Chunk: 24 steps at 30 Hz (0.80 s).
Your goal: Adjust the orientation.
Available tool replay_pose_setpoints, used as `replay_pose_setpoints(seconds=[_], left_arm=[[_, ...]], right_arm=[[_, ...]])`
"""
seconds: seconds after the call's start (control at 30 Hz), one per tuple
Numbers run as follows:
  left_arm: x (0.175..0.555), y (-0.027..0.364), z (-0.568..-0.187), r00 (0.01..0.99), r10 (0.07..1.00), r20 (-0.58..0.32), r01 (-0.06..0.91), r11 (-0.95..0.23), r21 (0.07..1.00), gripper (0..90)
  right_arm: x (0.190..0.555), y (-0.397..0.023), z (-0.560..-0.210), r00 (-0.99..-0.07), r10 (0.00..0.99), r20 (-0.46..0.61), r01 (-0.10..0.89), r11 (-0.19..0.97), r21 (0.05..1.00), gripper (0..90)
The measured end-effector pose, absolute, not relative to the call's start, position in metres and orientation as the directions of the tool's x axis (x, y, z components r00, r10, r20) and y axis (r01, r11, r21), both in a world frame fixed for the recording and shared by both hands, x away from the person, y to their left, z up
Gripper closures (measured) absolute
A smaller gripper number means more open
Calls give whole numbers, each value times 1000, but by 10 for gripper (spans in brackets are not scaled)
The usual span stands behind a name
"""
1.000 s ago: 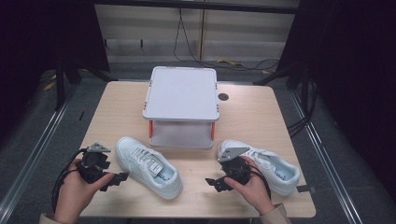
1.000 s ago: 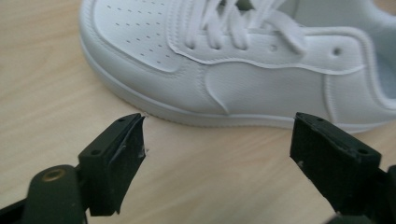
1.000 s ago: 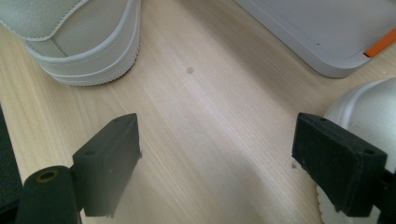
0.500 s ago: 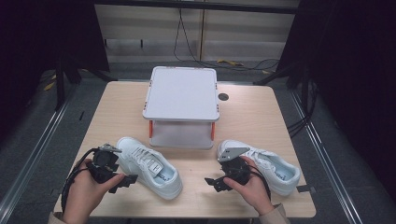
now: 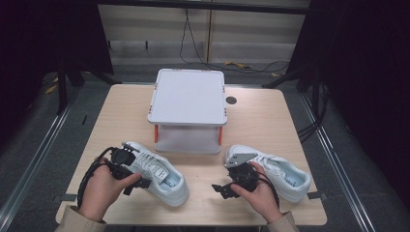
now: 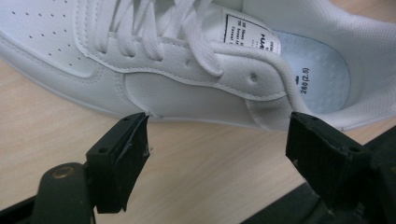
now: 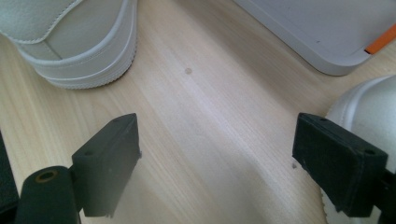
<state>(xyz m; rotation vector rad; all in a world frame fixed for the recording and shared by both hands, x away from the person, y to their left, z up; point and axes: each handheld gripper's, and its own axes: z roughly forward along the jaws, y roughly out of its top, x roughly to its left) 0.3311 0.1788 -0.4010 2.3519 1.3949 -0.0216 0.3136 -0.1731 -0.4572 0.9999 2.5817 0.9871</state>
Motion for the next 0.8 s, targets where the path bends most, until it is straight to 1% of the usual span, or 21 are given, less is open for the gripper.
replay_pose_setpoints(seconds=[0.2, 0.27, 0.43, 0.5, 0.63, 0.73, 0.8], left_arm=[[339, 167, -402, 483, 845, -230, 861, -412, 297, 217], [341, 164, -405, 469, 851, -237, 871, -401, 284, 188], [344, 155, -410, 445, 859, -255, 885, -377, 274, 195], [345, 153, -412, 435, 866, -248, 890, -372, 265, 175], [345, 152, -412, 439, 865, -241, 888, -378, 261, 190], [344, 155, -413, 423, 865, -269, 897, -359, 256, 214], [344, 158, -413, 429, 857, -284, 895, -361, 262, 222]], right_arm=[[315, -174, -459, -747, 662, 58, 529, 540, 654, 146], [315, -174, -459, -748, 661, 58, 528, 540, 655, 146], [314, -173, -459, -750, 659, 56, 525, 541, 657, 146], [314, -173, -460, -750, 659, 59, 527, 542, 654, 146], [314, -173, -460, -749, 660, 55, 527, 543, 654, 146], [315, -174, -460, -746, 663, 57, 530, 541, 653, 146], [315, -174, -460, -747, 662, 59, 531, 542, 651, 146]])
